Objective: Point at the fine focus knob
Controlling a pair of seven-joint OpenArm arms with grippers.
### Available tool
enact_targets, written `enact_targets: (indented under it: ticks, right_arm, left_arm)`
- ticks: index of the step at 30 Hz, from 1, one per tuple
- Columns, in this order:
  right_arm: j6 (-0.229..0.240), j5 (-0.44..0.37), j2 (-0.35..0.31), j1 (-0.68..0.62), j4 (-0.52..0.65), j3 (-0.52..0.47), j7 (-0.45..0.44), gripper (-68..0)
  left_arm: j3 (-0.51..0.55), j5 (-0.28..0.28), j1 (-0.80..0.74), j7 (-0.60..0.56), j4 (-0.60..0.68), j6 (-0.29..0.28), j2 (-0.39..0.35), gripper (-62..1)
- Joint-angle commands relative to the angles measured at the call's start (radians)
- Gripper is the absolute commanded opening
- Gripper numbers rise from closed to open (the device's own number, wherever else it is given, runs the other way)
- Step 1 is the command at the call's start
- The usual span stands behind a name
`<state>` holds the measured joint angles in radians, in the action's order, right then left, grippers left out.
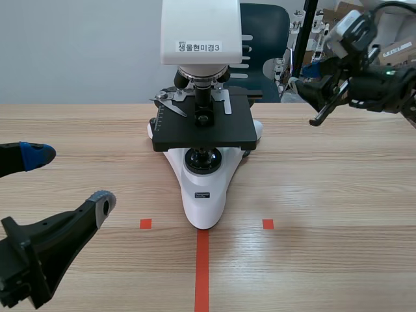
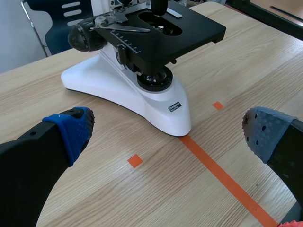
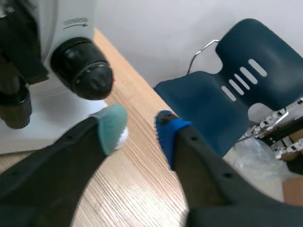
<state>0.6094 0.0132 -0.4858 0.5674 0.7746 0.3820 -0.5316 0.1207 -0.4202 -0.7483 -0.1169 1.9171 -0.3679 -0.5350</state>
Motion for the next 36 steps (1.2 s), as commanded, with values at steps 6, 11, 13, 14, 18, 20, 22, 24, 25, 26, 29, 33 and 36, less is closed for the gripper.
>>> enact_targets:
  ticks: [6, 11, 13, 14, 18, 20, 22, 24, 25, 26, 29, 33, 36]
  right_arm:
    - [-0.013, -0.353, -0.259, -0.130, 0.150, -0.008, 0.084, -18.7]
    - [-0.095, -0.565, -0.410, -0.280, 0.323, -0.008, 0.160, -9.3]
    - [-0.140, -0.605, -0.459, -0.353, 0.406, -0.008, 0.159, -8.0]
    - [-0.157, -0.612, -0.481, -0.390, 0.449, -0.008, 0.159, -8.0]
    - [-0.200, -0.613, -0.549, -0.533, 0.595, -0.010, 0.083, -7.9]
    - [-0.215, -0.625, -0.569, -0.591, 0.649, -0.010, 0.026, -7.9]
    - [-0.242, -0.634, -0.572, -0.633, 0.698, -0.010, -0.018, -2.7]
    - [-0.256, -0.635, -0.572, -0.660, 0.752, -0.010, -0.011, 0.4]
    - [-0.269, -0.635, -0.572, -0.673, 0.782, -0.010, -0.009, 0.4]
    - [-0.291, -0.635, -0.571, -0.687, 0.811, -0.010, -0.005, 0.4]
    - [-0.404, -0.661, -0.557, -0.724, 0.909, -0.010, 0.030, 0.4]
    - [-0.563, -0.698, -0.510, -0.752, 1.029, -0.011, 0.117, 0.4]
    - [-0.634, -0.661, -0.423, -0.771, 1.075, -0.023, 0.217, 0.4]
  left_arm:
    - [0.003, -0.006, 0.001, -0.014, 0.008, -0.001, 0.000, 1.4]
    - [0.003, -0.006, 0.001, -0.014, 0.008, -0.001, 0.000, 1.4]
    - [0.003, -0.006, 0.001, -0.014, 0.008, -0.001, 0.000, 1.4]
    - [0.003, -0.006, 0.001, -0.014, 0.008, -0.001, 0.000, 1.4]
    - [0.003, -0.006, 0.001, -0.014, 0.008, -0.001, 0.000, 1.4]
    - [0.003, -0.006, 0.001, -0.014, 0.008, -0.001, 0.000, 1.4]
    - [0.003, -0.006, 0.001, -0.014, 0.008, -0.001, 0.000, 1.4]
    - [0.003, -0.006, 0.001, -0.014, 0.008, -0.001, 0.000, 1.4]
    - [0.003, -0.006, 0.001, -0.014, 0.008, -0.001, 0.000, 1.4]
    - [0.003, -0.006, 0.001, -0.014, 0.008, -0.001, 0.000, 1.4]
    - [0.003, -0.006, 0.001, -0.014, 0.008, -0.001, 0.000, 1.4]
    - [0.003, -0.006, 0.001, -0.015, 0.008, 0.000, 0.000, 1.4]
    - [0.003, -0.006, 0.001, -0.013, 0.008, -0.001, 0.000, 1.4]
